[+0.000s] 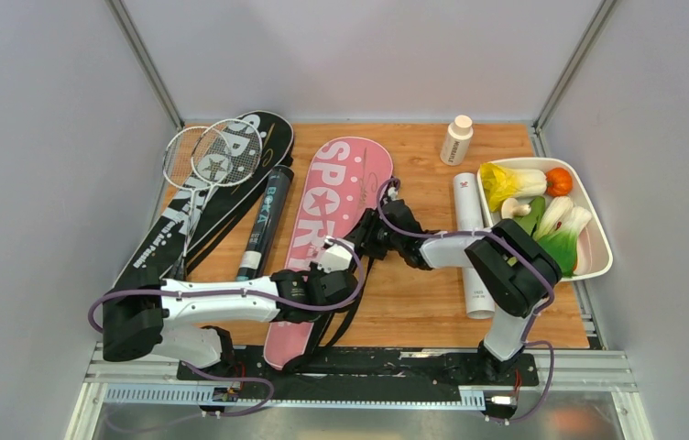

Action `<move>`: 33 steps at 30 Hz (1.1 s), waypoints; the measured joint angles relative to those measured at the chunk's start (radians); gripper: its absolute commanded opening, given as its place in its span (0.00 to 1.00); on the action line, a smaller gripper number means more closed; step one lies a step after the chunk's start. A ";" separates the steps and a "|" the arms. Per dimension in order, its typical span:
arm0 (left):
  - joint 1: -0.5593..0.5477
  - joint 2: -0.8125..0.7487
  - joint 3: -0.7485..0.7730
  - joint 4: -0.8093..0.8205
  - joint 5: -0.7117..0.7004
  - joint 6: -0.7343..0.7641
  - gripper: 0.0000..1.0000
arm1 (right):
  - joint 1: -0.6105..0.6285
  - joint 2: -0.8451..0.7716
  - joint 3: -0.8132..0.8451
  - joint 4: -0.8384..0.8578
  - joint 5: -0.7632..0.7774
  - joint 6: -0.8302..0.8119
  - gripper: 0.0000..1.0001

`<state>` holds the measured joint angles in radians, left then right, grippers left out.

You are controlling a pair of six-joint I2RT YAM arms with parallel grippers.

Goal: Pack up the badminton gear
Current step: Adjust the racket bag at the center of the board.

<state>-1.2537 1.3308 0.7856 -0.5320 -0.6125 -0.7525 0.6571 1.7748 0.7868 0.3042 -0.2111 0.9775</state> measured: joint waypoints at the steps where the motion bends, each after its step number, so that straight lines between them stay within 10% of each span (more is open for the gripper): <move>1: 0.000 0.000 -0.003 0.005 0.003 0.000 0.00 | 0.008 0.000 0.001 0.004 0.016 0.010 0.35; 4: 0.000 0.000 -0.013 0.017 0.013 0.002 0.04 | 0.032 0.004 0.001 0.014 0.043 0.037 0.06; 6: 0.000 0.000 -0.014 0.016 0.021 0.009 0.24 | 0.040 0.003 0.001 0.024 0.052 0.048 0.00; 22: -0.002 -0.066 -0.032 0.042 0.048 0.204 0.73 | 0.073 -0.098 0.198 -0.150 0.059 0.189 0.00; 27: -0.003 -0.152 -0.103 0.090 0.055 0.200 0.69 | 0.074 -0.096 0.238 -0.199 0.072 0.233 0.01; 33: -0.003 -0.159 -0.169 0.103 0.032 0.154 0.29 | 0.074 -0.086 0.256 -0.241 0.092 0.195 0.43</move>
<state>-1.2572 1.1717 0.6167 -0.4290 -0.5800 -0.5983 0.7307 1.6886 1.0431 0.0631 -0.1192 1.1725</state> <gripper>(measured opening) 0.474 0.294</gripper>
